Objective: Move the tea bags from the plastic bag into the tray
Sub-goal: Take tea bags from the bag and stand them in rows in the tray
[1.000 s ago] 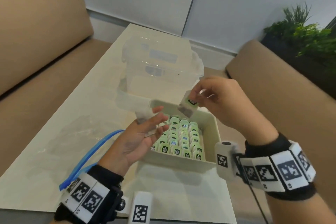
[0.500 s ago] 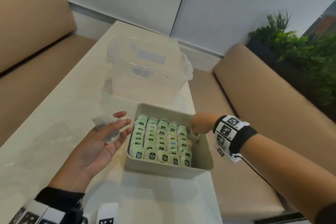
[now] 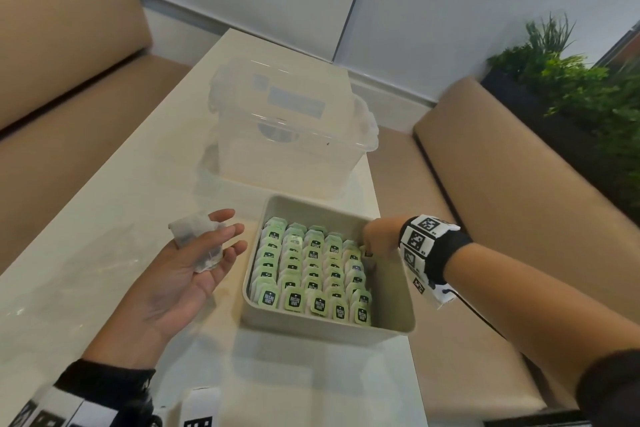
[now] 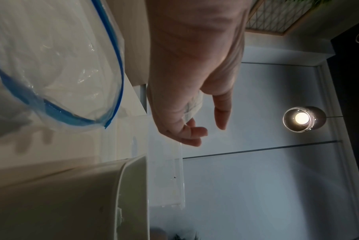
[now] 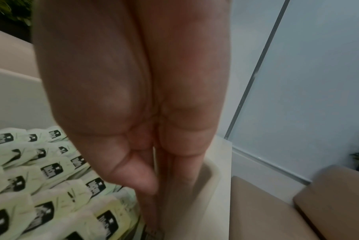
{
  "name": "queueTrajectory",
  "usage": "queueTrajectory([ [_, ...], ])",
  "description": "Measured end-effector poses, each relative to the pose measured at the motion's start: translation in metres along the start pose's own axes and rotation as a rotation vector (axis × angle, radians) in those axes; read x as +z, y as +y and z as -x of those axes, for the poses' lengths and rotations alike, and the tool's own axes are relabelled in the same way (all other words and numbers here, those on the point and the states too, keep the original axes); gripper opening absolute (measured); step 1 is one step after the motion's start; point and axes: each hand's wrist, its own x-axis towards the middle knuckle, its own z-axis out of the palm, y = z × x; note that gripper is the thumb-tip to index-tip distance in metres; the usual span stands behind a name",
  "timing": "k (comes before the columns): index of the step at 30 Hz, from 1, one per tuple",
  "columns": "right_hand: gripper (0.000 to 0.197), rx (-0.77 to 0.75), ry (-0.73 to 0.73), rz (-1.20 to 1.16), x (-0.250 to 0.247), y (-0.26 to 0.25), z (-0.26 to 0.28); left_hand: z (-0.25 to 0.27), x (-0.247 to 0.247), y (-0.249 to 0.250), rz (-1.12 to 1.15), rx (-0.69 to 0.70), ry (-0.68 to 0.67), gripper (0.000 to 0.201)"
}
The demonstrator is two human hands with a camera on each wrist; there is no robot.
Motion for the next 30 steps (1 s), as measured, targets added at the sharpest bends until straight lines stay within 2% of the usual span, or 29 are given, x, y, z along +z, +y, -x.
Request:
queueTrajectory([
  [11,0.028,-0.013,0.050,-0.030,0.004,0.004,0.015,-0.001,0.002,-0.008,0.002,-0.010,-0.033,0.031],
  [17,0.038,-0.025,0.133,-0.042,0.001,0.002,0.022,-0.001,0.002,-0.008,-0.007,-0.003,-0.049,0.032],
  [19,0.034,-0.031,0.046,0.017,0.003,-0.005,0.023,-0.001,0.001,-0.008,-0.014,-0.003,-0.048,0.040],
  [21,0.034,-0.035,-0.058,0.121,0.007,-0.008,0.020,-0.001,0.001,-0.008,-0.026,0.010,-0.060,0.063],
  [23,0.035,-0.020,-0.098,0.179,0.009,-0.012,0.017,-0.001,-0.001,-0.007,-0.031,0.019,-0.060,0.083],
  [26,0.039,0.015,-0.112,0.187,0.011,-0.015,0.011,-0.002,-0.005,-0.005,-0.031,0.023,-0.056,0.088],
  [30,0.042,0.030,-0.205,0.195,0.012,-0.020,0.007,-0.003,-0.009,-0.004,-0.027,0.028,-0.066,0.091],
])
